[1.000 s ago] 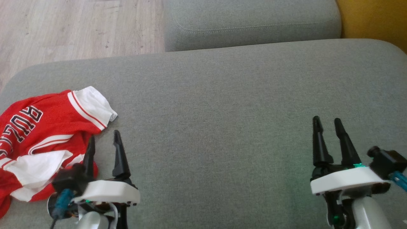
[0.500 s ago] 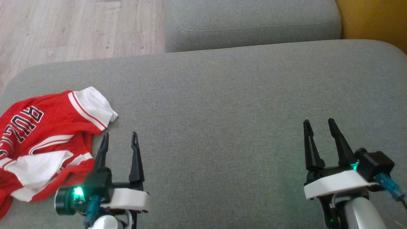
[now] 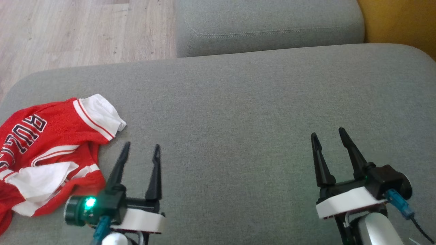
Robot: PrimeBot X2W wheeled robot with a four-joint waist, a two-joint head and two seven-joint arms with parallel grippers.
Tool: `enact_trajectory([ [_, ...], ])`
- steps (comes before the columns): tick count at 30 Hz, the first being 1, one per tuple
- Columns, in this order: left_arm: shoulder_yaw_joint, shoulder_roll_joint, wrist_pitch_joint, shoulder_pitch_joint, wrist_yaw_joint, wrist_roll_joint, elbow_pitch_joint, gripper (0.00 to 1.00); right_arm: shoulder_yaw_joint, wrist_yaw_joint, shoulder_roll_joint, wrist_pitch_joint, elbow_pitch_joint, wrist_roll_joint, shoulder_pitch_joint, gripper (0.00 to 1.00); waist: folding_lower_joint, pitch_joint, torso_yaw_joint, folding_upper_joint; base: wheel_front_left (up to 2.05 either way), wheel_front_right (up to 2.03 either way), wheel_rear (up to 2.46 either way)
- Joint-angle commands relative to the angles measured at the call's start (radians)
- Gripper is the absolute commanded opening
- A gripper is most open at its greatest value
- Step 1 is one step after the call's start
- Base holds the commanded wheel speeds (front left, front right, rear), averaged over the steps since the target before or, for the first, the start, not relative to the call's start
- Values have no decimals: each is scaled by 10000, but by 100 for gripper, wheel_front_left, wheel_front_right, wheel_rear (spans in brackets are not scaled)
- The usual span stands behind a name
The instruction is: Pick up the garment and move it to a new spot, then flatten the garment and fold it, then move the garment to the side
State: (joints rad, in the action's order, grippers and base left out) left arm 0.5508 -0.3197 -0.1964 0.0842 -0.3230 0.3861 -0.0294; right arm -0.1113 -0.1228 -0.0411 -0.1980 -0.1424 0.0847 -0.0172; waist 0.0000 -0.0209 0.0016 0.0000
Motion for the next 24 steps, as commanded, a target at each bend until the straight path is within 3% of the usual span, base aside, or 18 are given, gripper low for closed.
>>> enact_trajectory([
  [1, -461, -119, -151, 266, 35, -265, 376, 100, -278, -68, -76, -138, 279, -198, -502, 100, 0, -9, 8, 0, 0, 0, 0],
  [7, -1455, 474, -329, -231, 723, -465, 421, 100, -463, -72, -81, -315, 46, 424, -419, 100, 0, 20, 52, 0, 0, 0, 0],
  [19, -3149, 1955, -653, -890, 3057, -1232, -642, 100, -552, -79, -91, -638, -501, 1379, -465, 100, 0, 23, 21, 0, 0, 0, 0],
  [24, -3556, 2234, -653, -871, 3551, -1456, -996, 100, -318, -79, -91, -638, -497, 1319, -461, 100, 0, 31, -6, 0, 0, 0, 0],
])
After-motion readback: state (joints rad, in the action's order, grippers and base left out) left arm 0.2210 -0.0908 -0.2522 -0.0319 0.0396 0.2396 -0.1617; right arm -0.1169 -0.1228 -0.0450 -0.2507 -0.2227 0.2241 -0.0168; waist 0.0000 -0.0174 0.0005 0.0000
